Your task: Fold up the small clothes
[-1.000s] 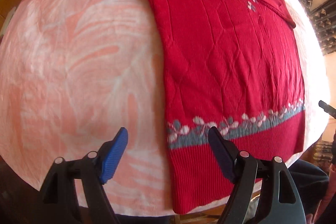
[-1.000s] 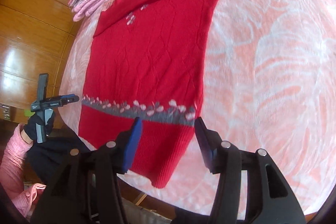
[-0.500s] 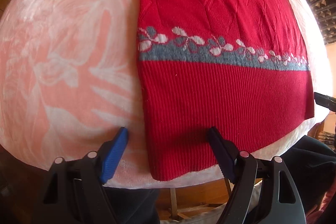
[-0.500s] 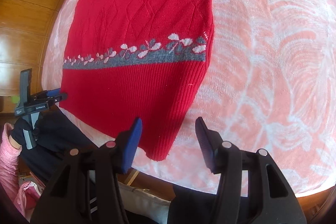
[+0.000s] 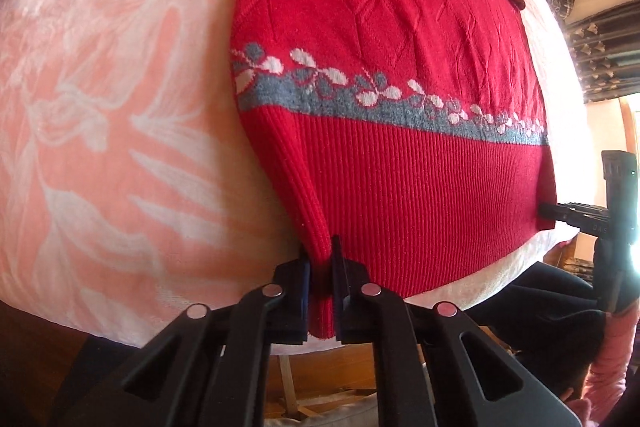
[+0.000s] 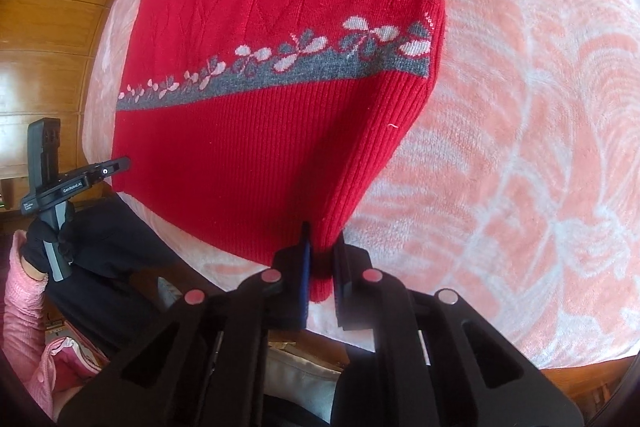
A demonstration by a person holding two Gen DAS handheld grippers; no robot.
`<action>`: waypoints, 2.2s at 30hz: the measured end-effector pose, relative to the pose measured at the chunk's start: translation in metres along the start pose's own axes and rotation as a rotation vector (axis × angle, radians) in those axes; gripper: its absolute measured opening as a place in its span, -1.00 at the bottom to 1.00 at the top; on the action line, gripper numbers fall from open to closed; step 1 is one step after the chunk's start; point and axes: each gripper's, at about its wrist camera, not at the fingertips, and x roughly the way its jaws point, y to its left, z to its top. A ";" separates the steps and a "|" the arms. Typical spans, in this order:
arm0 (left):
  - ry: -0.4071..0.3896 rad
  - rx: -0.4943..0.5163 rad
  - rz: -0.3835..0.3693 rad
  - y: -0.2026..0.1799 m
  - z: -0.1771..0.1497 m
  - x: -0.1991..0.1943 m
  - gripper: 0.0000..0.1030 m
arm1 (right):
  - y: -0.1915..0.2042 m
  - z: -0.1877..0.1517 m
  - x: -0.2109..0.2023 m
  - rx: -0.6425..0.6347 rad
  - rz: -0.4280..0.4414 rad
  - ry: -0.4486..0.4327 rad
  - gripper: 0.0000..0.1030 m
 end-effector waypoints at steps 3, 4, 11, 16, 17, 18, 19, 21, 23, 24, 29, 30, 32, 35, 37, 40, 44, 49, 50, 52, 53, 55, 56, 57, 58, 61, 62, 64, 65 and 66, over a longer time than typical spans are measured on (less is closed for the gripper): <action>-0.032 -0.044 -0.088 0.009 0.008 -0.010 -0.86 | 0.004 0.002 -0.021 -0.008 0.056 -0.051 -0.86; -0.055 -0.047 -0.112 0.009 0.013 -0.018 -0.86 | 0.007 0.003 -0.030 -0.014 0.071 -0.072 -0.86; -0.211 -0.086 -0.224 0.006 0.051 -0.071 -0.86 | 0.015 0.029 -0.097 -0.004 0.152 -0.236 -0.86; -0.301 -0.074 -0.152 0.000 0.099 -0.090 -0.86 | 0.004 0.075 -0.118 0.053 0.120 -0.281 -0.87; -0.310 -0.076 -0.144 -0.001 0.111 -0.090 -0.86 | 0.003 0.086 -0.118 0.060 0.104 -0.279 -0.87; -0.319 -0.084 -0.141 0.000 0.122 -0.089 -0.86 | 0.002 0.097 -0.115 0.068 0.086 -0.275 -0.87; -0.327 -0.094 -0.135 0.001 0.134 -0.087 -0.86 | 0.000 0.109 -0.113 0.076 0.071 -0.270 -0.87; -0.337 -0.098 -0.110 0.000 0.156 -0.081 -0.86 | -0.003 0.133 -0.105 0.089 0.050 -0.266 -0.87; -0.343 -0.114 -0.102 0.003 0.177 -0.074 -0.86 | -0.008 0.157 -0.100 0.101 0.049 -0.267 -0.87; -0.346 -0.129 -0.108 0.004 0.187 -0.070 -0.86 | -0.010 0.168 -0.098 0.105 0.044 -0.266 -0.87; -0.348 -0.146 -0.113 0.009 0.236 -0.051 -0.83 | -0.028 0.223 -0.090 0.135 0.049 -0.274 -0.79; -0.338 -0.153 -0.115 0.011 0.246 -0.047 -0.82 | -0.034 0.232 -0.089 0.139 0.044 -0.289 -0.74; -0.315 -0.188 -0.131 0.019 0.263 -0.041 -0.75 | -0.045 0.243 -0.090 0.154 0.020 -0.316 -0.55; -0.355 -0.241 -0.201 0.039 0.274 -0.053 -0.63 | -0.063 0.251 -0.095 0.164 0.018 -0.358 -0.42; -0.412 -0.225 -0.196 0.048 0.280 -0.068 -0.50 | -0.074 0.254 -0.097 0.162 0.035 -0.381 -0.42; -0.448 -0.152 -0.152 0.050 0.287 -0.073 -0.46 | -0.081 0.256 -0.097 0.146 0.056 -0.380 -0.42; -0.412 -0.052 -0.135 0.038 0.292 -0.059 -0.44 | -0.077 0.257 -0.094 0.104 0.063 -0.372 -0.21; -0.378 0.124 -0.036 0.004 0.291 -0.039 -0.32 | -0.065 0.257 -0.085 0.029 0.046 -0.349 -0.17; -0.372 0.152 0.003 -0.002 0.292 -0.035 -0.32 | -0.062 0.258 -0.083 0.014 0.034 -0.343 -0.15; -0.363 0.209 0.063 -0.011 0.291 -0.027 -0.31 | -0.058 0.259 -0.079 -0.009 0.016 -0.335 -0.09; -0.356 0.234 0.094 -0.015 0.291 -0.022 -0.29 | -0.057 0.259 -0.078 -0.018 0.008 -0.331 -0.08; -0.337 0.265 0.168 -0.019 0.289 -0.014 -0.28 | -0.056 0.260 -0.075 -0.030 0.003 -0.324 -0.08; -0.331 0.270 0.176 -0.019 0.288 -0.011 -0.28 | -0.056 0.261 -0.074 -0.032 -0.002 -0.319 -0.08; -0.321 0.267 0.177 -0.018 0.288 -0.008 -0.28 | -0.056 0.262 -0.072 -0.034 -0.007 -0.313 -0.07; -0.310 0.262 0.174 -0.016 0.288 -0.006 -0.28 | -0.056 0.263 -0.071 -0.035 -0.013 -0.309 -0.07; -0.291 0.259 0.186 -0.012 0.285 -0.001 -0.21 | -0.057 0.264 -0.063 -0.046 -0.020 -0.290 -0.06; -0.287 0.264 0.186 -0.012 0.284 0.000 -0.16 | -0.056 0.264 -0.061 -0.050 -0.024 -0.287 -0.06; -0.284 0.272 0.187 -0.011 0.284 0.002 -0.03 | -0.056 0.267 -0.056 -0.057 -0.036 -0.279 -0.06; -0.282 0.274 0.187 -0.012 0.285 0.002 -0.03 | -0.055 0.268 -0.053 -0.061 -0.046 -0.277 -0.06; -0.284 0.277 0.190 -0.013 0.285 0.002 -0.03 | -0.055 0.269 -0.050 -0.063 -0.060 -0.274 -0.06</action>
